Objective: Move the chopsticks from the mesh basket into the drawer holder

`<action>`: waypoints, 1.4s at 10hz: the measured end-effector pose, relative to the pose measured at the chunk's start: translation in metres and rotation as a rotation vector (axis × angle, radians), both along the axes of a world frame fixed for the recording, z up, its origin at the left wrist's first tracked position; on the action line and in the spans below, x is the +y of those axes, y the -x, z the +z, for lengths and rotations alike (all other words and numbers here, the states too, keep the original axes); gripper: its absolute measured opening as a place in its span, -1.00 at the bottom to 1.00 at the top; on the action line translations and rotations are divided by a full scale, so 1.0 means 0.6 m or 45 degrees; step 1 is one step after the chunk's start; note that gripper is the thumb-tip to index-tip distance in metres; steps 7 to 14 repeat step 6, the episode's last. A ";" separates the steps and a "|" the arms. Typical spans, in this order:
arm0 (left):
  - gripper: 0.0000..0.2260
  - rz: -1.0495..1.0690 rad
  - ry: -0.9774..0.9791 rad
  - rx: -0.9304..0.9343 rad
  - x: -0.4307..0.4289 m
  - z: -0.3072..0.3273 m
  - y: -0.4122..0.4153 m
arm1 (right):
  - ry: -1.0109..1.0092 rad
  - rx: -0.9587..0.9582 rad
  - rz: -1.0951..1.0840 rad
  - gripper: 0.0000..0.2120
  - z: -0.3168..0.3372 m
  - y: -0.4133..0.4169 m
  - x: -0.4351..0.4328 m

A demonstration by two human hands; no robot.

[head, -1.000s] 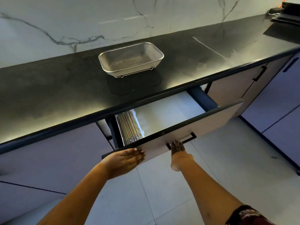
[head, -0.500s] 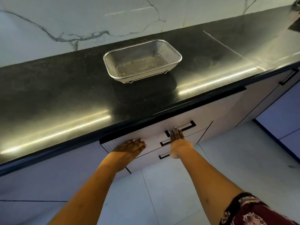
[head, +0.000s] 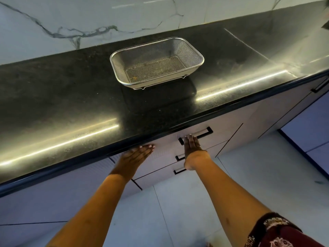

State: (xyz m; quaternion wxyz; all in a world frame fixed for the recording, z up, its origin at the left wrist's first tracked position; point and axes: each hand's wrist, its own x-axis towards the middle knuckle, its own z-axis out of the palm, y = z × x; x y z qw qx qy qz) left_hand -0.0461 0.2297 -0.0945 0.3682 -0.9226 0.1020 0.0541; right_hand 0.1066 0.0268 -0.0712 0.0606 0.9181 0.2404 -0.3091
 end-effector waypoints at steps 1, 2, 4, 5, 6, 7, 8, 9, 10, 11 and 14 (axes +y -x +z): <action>-0.29 0.078 -0.140 -0.111 -0.006 0.006 -0.008 | -0.028 0.001 -0.010 -0.02 -0.001 -0.007 0.007; -0.31 0.277 -0.029 0.020 -0.019 0.011 -0.012 | -0.019 0.002 -0.004 -0.01 -0.009 -0.012 0.010; -0.26 0.492 0.275 0.083 -0.072 0.004 -0.027 | -0.010 0.055 0.068 -0.08 0.003 -0.023 0.006; -0.26 0.384 0.540 0.057 -0.116 0.036 -0.037 | 0.027 0.100 0.123 -0.18 0.023 -0.028 -0.001; -0.32 -0.142 0.602 -0.072 -0.145 0.070 -0.053 | 0.074 0.230 0.147 -0.33 0.053 -0.017 -0.016; -0.32 -0.142 0.602 -0.072 -0.145 0.070 -0.053 | 0.074 0.230 0.147 -0.33 0.053 -0.017 -0.016; -0.32 -0.142 0.602 -0.072 -0.145 0.070 -0.053 | 0.074 0.230 0.147 -0.33 0.053 -0.017 -0.016; -0.32 -0.142 0.602 -0.072 -0.145 0.070 -0.053 | 0.074 0.230 0.147 -0.33 0.053 -0.017 -0.016; -0.32 -0.142 0.602 -0.072 -0.145 0.070 -0.053 | 0.074 0.230 0.147 -0.33 0.053 -0.017 -0.016; -0.32 -0.142 0.602 -0.072 -0.145 0.070 -0.053 | 0.074 0.230 0.147 -0.33 0.053 -0.017 -0.016; -0.32 -0.142 0.602 -0.072 -0.145 0.070 -0.053 | 0.074 0.230 0.147 -0.33 0.053 -0.017 -0.016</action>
